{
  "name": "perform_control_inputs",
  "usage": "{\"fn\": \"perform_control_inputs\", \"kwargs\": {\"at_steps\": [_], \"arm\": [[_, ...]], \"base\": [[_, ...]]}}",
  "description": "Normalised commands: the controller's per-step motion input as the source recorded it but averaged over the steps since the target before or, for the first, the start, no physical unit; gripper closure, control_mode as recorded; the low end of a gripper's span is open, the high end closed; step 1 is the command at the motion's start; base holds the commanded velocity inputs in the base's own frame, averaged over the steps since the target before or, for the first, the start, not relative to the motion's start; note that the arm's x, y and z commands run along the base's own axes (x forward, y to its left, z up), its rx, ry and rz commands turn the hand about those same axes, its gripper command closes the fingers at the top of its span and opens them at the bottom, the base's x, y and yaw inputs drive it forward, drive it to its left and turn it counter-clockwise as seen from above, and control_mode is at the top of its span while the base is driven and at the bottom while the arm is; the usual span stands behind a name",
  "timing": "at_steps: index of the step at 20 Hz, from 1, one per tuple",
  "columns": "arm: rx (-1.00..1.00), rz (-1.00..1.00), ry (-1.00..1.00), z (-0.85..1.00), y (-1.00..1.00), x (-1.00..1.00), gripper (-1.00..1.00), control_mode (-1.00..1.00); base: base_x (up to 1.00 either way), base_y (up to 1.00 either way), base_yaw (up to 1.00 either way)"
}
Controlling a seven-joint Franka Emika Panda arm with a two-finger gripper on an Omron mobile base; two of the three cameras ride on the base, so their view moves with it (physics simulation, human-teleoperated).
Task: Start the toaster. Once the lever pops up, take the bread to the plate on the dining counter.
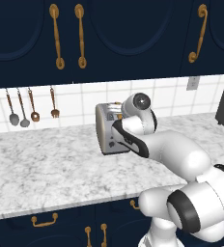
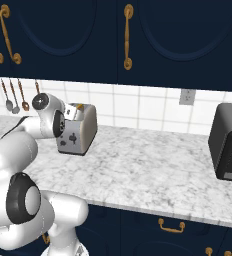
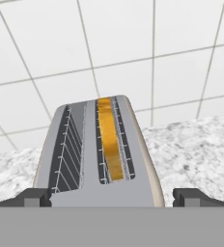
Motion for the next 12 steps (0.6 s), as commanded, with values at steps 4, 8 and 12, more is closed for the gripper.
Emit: {"fn": "perform_control_inputs", "kwargs": {"at_steps": [4, 8, 12], "arm": [[-0.05, 0.15, -0.1, 0.12, -0.1, 0.0, -1.0, -1.0], [-0.12, 0.24, -0.15, 0.1, -0.09, 0.0, -1.0, -1.0], [0.01, 0.04, -0.01, -0.02, -0.07, 0.0, -1.0, -1.0]], "base": [[0.0, 0.0, 0.0], [0.0, 0.0, 0.0], [0.0, 0.0, 0.0]]}}
